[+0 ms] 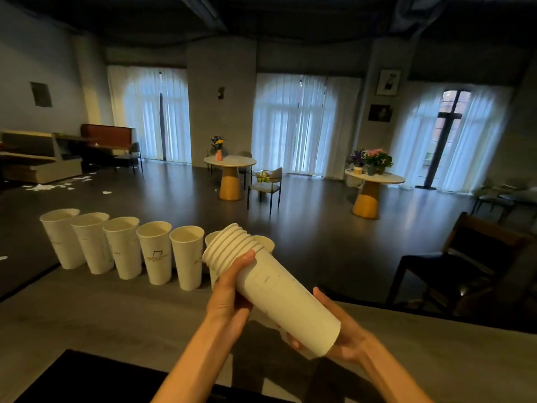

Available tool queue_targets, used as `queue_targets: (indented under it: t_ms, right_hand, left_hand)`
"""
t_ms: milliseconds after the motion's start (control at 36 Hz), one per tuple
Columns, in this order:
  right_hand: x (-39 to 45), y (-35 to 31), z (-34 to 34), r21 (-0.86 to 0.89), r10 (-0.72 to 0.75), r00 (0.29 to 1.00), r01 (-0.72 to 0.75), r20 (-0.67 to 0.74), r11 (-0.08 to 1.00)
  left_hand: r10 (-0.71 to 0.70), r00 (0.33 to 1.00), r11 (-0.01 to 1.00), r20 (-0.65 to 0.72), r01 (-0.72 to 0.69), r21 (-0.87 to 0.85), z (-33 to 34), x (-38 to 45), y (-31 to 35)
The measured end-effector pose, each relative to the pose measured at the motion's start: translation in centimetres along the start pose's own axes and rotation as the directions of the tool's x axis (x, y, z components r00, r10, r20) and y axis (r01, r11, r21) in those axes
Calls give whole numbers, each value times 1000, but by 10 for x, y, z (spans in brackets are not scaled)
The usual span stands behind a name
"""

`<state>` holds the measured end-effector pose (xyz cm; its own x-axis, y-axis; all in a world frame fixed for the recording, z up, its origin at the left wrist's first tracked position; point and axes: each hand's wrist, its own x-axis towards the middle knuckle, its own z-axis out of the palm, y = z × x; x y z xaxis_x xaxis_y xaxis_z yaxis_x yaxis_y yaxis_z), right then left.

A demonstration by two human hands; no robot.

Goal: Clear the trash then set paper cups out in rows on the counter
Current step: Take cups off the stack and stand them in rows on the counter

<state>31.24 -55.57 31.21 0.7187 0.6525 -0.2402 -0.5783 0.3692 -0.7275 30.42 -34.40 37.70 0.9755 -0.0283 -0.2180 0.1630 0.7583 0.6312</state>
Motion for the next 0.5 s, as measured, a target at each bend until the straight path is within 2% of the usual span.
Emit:
queue_targets:
  t_ms: [83, 167, 222, 333, 444, 500]
  right_hand:
    - [-11, -13, -8, -154, -26, 1000, 26, 2, 988]
    - [-12, -22, -8, -400, -42, 998, 56, 44, 915]
    - [-11, -29, -4, -590, -80, 996, 84, 33, 803]
    - [-3, -41, -3, -824, -145, 987, 26, -68, 566]
    - [14, -45, -21, -960, -258, 950, -104, -173, 261]
    - [21, -40, -30, -974, -337, 919, -162, -207, 158]
  left_hand:
    - [48, 998, 995, 42, -51, 81, 10, 3, -6]
    - [88, 992, 983, 90, -101, 151, 15, 9, -6]
    - [113, 989, 972, 98, -131, 196, 16, 16, -6]
    - [195, 974, 930, 118, -221, 292, 13, 29, -6]
    - [295, 950, 883, 107, -314, 349, 3, 36, -2]
    - [323, 944, 894, 75, -330, 304, -2, 35, 7]
